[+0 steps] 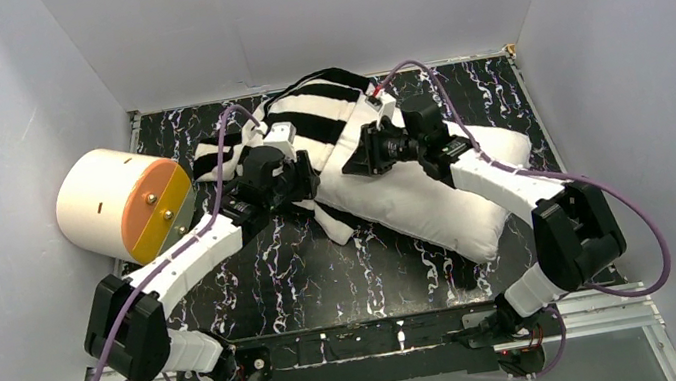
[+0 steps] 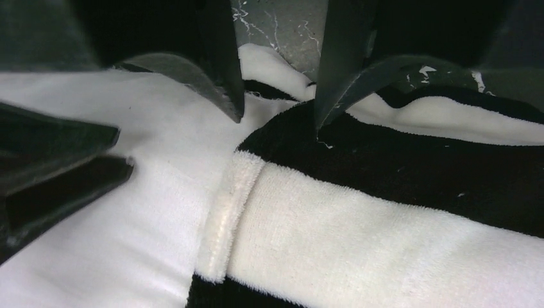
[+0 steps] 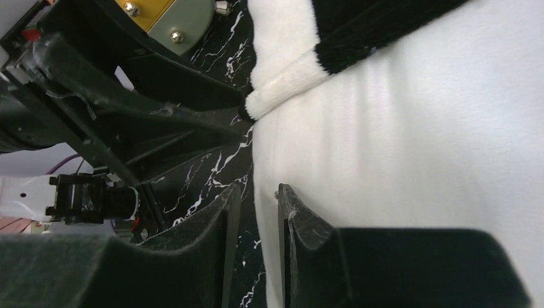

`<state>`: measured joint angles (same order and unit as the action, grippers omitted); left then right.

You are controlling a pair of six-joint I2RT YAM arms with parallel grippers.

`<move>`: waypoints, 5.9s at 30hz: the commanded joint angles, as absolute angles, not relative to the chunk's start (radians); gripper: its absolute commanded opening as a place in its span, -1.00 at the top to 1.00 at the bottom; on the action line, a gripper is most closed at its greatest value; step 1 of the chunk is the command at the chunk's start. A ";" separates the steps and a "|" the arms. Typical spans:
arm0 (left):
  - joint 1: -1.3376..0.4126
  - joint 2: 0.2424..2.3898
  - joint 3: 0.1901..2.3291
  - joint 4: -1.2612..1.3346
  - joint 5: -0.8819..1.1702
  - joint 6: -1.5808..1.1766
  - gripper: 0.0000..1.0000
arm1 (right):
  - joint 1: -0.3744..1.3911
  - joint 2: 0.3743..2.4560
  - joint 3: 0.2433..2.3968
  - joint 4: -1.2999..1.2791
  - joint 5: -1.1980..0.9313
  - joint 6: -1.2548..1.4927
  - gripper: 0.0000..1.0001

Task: Put the pillow into the pillowcase
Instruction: Stuff the pillow into the pillowcase.

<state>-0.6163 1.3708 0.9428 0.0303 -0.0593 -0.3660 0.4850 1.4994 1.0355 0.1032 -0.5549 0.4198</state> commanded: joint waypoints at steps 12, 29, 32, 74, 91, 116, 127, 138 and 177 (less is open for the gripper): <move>-0.611 1.326 1.053 0.067 0.373 -0.420 1.00 | 0.528 1.812 1.027 0.533 -0.485 0.551 0.42; -0.610 1.497 1.137 -0.012 -0.210 -0.236 -0.14 | 0.540 1.801 0.921 0.649 -0.420 0.620 0.46; -0.610 1.549 1.142 0.037 -0.196 -0.231 -0.10 | 0.551 1.807 0.913 0.662 -0.411 0.626 0.46; -0.652 1.439 0.668 0.582 0.291 -0.715 1.00 | 0.600 2.008 0.987 0.890 -0.102 0.852 0.58; -0.636 1.113 0.766 0.027 -0.060 -0.590 -0.19 | 0.525 1.521 1.099 0.007 -0.485 -0.078 -0.43; -0.548 0.987 0.532 0.138 -0.027 -0.845 -0.23 | 0.788 1.728 0.959 0.500 0.125 -0.780 0.51; -0.542 1.133 0.548 0.329 -0.050 -0.719 -0.54 | 0.766 1.685 1.148 0.434 -0.148 -0.181 1.00; -0.541 1.338 0.637 0.399 -0.156 -0.638 -0.32 | 0.711 1.640 1.091 0.601 -0.184 0.163 1.00; -0.836 1.237 0.769 -0.043 -0.517 -0.567 0.50 | 0.690 1.832 0.913 1.008 -0.054 0.359 1.00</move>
